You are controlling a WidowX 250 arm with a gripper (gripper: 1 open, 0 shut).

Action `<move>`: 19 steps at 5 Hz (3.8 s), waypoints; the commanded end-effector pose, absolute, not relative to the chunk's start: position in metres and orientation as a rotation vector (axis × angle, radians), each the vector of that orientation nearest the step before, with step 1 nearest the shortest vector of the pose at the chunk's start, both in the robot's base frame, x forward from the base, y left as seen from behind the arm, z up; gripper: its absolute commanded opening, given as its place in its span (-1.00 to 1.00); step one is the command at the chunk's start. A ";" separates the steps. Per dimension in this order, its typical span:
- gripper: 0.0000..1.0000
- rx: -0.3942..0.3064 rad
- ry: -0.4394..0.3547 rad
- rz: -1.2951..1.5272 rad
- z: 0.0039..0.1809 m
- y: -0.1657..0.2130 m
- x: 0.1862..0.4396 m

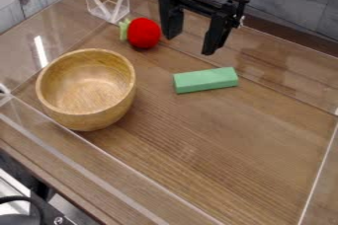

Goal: Move the red fruit to the right

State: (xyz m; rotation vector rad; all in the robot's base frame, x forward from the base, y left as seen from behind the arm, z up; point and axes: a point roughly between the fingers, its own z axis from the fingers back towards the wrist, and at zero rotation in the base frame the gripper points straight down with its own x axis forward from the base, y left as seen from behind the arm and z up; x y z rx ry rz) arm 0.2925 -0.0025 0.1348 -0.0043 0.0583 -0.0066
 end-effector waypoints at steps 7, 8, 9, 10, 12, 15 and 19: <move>1.00 0.022 -0.001 -0.119 0.140 0.115 0.314; 1.00 0.015 -0.008 -0.127 0.144 0.118 0.312; 1.00 0.007 -0.019 -0.106 0.134 0.114 0.310; 1.00 0.002 -0.031 -0.088 0.124 0.108 0.308; 1.00 -0.001 -0.098 -0.162 0.123 0.113 0.328; 1.00 0.001 -0.181 -0.160 0.112 0.124 0.355; 1.00 0.032 -0.231 -0.016 0.123 0.142 0.366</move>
